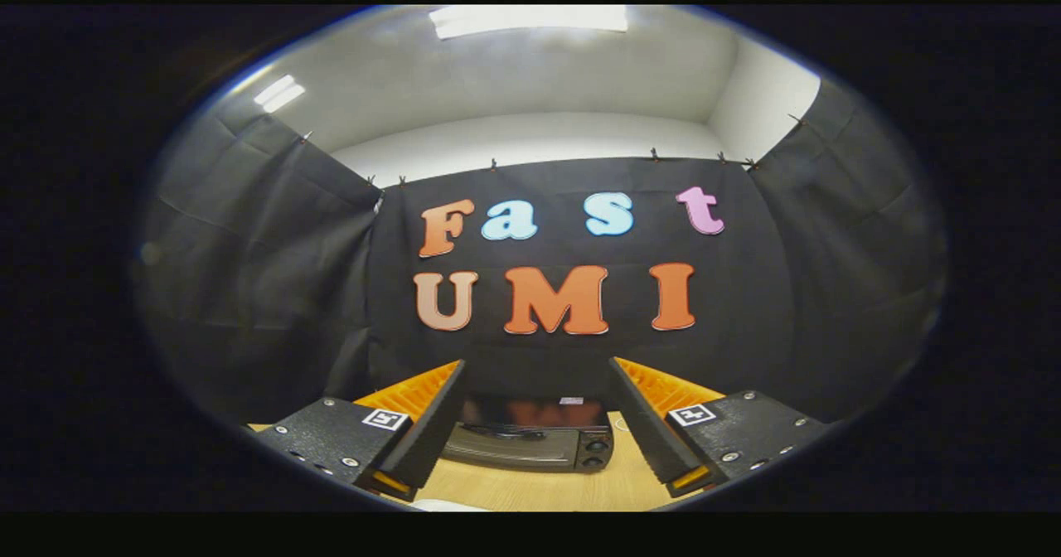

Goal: Open the toaster oven, put the food inside, and close the toaster oven door.

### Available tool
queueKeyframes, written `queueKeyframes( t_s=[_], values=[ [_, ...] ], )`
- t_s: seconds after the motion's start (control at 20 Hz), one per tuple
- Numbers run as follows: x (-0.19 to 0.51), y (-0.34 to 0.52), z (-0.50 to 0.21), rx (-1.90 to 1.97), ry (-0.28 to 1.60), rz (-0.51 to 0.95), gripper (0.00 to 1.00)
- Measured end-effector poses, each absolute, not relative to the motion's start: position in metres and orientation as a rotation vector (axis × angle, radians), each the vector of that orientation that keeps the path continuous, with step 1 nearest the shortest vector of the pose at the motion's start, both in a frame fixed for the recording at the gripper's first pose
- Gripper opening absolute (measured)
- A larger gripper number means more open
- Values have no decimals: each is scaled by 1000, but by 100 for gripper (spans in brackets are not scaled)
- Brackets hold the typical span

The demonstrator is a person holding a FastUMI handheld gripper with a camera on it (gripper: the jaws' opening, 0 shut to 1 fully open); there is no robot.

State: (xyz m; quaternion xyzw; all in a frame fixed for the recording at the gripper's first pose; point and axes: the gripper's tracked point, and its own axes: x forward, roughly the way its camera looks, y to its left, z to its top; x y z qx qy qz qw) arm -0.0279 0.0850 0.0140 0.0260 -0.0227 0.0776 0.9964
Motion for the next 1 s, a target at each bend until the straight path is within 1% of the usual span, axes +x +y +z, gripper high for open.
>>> queueKeyframes(
  t_s=[0.2,0.65,0.9,1.0],
  values=[
    [-21,98,7,38,-41,118,98],
    [8,152,-41,91,62,220,98],
    [35,172,-80,61,124,232,98],
    [45,188,-102,92,171,262,98]
  ],
)
